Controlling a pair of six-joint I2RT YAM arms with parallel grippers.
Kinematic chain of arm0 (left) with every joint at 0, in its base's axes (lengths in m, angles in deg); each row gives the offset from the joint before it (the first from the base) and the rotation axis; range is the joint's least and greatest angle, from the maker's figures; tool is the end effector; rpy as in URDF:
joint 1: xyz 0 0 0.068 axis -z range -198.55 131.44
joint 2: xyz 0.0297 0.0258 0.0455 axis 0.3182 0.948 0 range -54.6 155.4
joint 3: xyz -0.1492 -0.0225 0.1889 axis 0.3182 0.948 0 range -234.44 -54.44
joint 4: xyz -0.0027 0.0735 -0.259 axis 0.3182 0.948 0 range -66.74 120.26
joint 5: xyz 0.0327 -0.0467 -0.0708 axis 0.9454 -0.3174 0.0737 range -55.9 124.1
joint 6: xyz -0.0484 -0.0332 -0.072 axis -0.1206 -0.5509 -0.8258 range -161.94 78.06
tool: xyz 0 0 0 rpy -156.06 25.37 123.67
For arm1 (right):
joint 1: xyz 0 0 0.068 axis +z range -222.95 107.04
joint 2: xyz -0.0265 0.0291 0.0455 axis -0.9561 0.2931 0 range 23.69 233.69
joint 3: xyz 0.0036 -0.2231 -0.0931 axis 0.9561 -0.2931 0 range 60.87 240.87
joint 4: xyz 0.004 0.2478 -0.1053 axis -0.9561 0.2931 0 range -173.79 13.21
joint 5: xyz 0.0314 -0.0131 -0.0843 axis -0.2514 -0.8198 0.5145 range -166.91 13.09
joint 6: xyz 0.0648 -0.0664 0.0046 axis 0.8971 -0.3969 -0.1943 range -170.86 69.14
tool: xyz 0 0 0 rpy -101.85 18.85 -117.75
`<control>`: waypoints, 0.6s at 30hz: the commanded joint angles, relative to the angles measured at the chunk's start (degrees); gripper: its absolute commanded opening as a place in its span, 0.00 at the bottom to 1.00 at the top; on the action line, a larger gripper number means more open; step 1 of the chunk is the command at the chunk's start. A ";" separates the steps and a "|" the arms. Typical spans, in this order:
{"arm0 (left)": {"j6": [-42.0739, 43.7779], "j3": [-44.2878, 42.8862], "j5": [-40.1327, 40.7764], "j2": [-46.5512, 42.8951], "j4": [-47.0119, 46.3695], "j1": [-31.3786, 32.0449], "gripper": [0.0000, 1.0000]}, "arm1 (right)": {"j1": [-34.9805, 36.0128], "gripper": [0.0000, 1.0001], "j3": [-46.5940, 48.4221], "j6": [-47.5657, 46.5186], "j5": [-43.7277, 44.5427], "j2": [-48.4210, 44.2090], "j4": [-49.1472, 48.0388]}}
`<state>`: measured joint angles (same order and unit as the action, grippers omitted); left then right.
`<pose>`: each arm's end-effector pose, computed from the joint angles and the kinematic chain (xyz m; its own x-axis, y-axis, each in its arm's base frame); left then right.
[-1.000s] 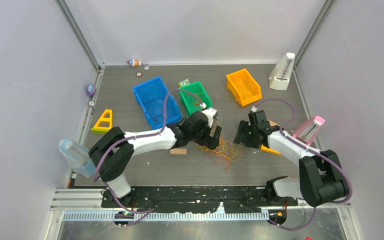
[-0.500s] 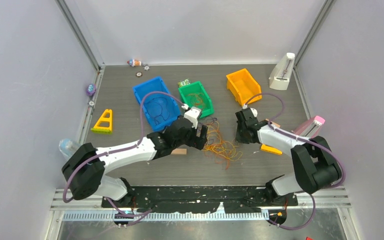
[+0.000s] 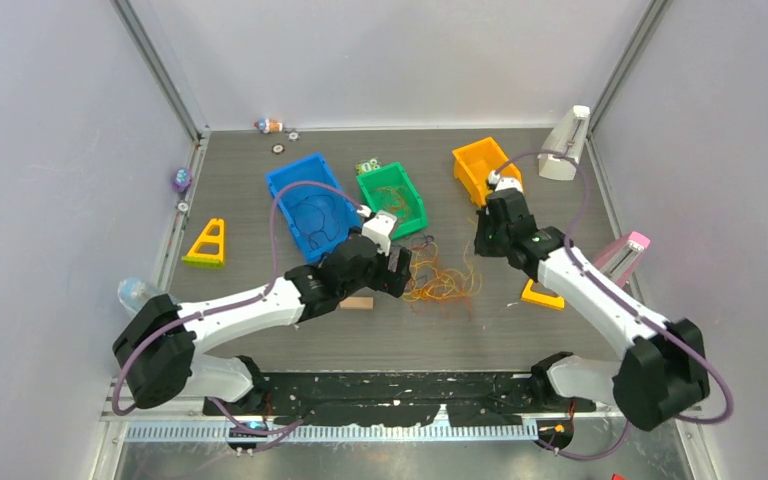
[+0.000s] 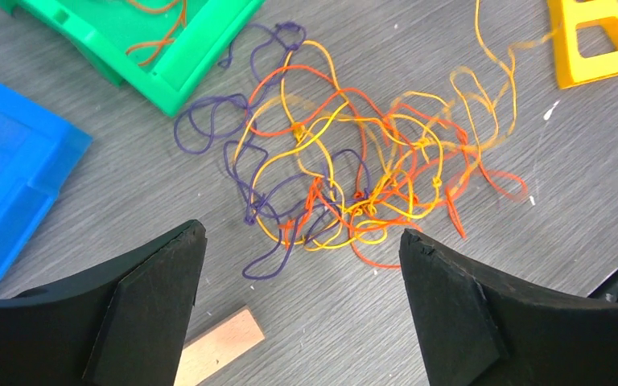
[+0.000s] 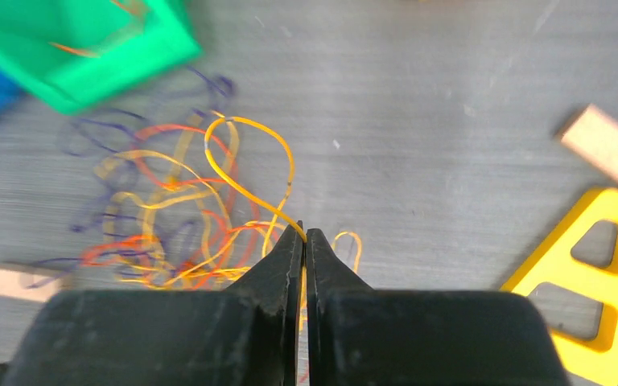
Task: Untangle the cables
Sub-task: Untie the cable.
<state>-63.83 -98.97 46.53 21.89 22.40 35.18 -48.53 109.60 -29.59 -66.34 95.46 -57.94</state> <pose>0.2190 -0.2680 0.1753 -0.5364 0.1157 -0.8360 0.5156 0.8292 -0.2161 0.2858 0.1129 0.1720 -0.7469 0.0526 -0.6629 -0.0276 0.9936 0.1100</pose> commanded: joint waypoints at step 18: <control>15.51 -7.54 -11.85 -7.12 -15.47 0.23 0.99 | 0.27 0.06 16.92 -5.20 -26.72 -18.82 -6.08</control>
<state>-52.05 -100.28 35.49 14.08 12.48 35.18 -48.51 123.43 -34.81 -88.31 77.65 -60.54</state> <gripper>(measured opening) 0.994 0.068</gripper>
